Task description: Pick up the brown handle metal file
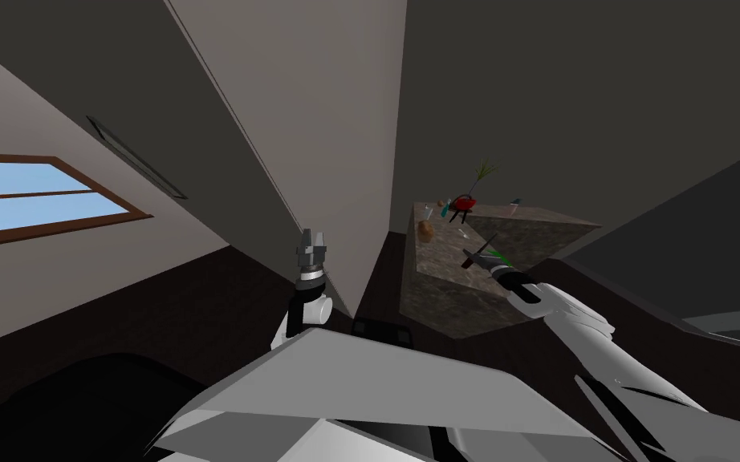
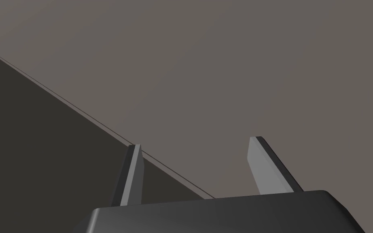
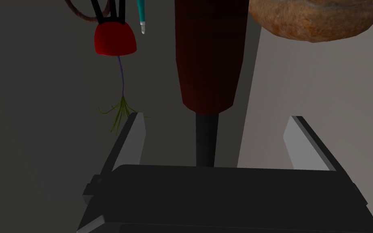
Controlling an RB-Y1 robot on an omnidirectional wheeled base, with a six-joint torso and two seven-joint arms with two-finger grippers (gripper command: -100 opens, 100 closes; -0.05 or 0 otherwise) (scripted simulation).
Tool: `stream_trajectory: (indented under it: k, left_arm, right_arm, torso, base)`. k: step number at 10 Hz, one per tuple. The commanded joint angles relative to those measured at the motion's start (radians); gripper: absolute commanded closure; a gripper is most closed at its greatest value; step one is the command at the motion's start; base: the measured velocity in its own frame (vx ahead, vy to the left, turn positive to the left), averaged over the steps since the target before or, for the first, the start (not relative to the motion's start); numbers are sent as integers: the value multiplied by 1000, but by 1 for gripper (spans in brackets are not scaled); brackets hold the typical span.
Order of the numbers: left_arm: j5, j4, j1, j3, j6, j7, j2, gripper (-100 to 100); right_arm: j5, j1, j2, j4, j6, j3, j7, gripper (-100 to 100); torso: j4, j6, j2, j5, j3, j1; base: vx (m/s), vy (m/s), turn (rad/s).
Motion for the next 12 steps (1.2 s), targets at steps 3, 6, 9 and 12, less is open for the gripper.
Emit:
stream_trajectory:
  k: [3, 6, 9, 12]
  left_arm:
    - [0, 0, 0, 0, 0, 0, 0, 0]
    - [0, 0, 0, 0, 0, 0, 0, 0]
    - [0, 0, 0, 0, 0, 0, 0, 0]
    - [0, 0, 0, 0, 0, 0, 0, 0]
  right_arm:
    - [21, -91, -11, 101, -53, 33, -10, -100]
    - [20, -115, -12, 140, -54, 31, -10, -100]
    - [20, -115, -13, 142, -54, 31, -10, 100]
    - [20, -115, -13, 142, -54, 31, -10, 0]
  torso:
    - [0, -1, 0, 0, 0, -1]
    - [0, 0, 0, -1, 0, -2]
    - [0, -1, -1, -1, -1, -2]
    - [0, -1, -1, -1, -1, -2]
  base:
    - [-16, 19, -54]
    - [-12, 3, -22]
    - [0, 0, 0]
    - [0, 0, 0]
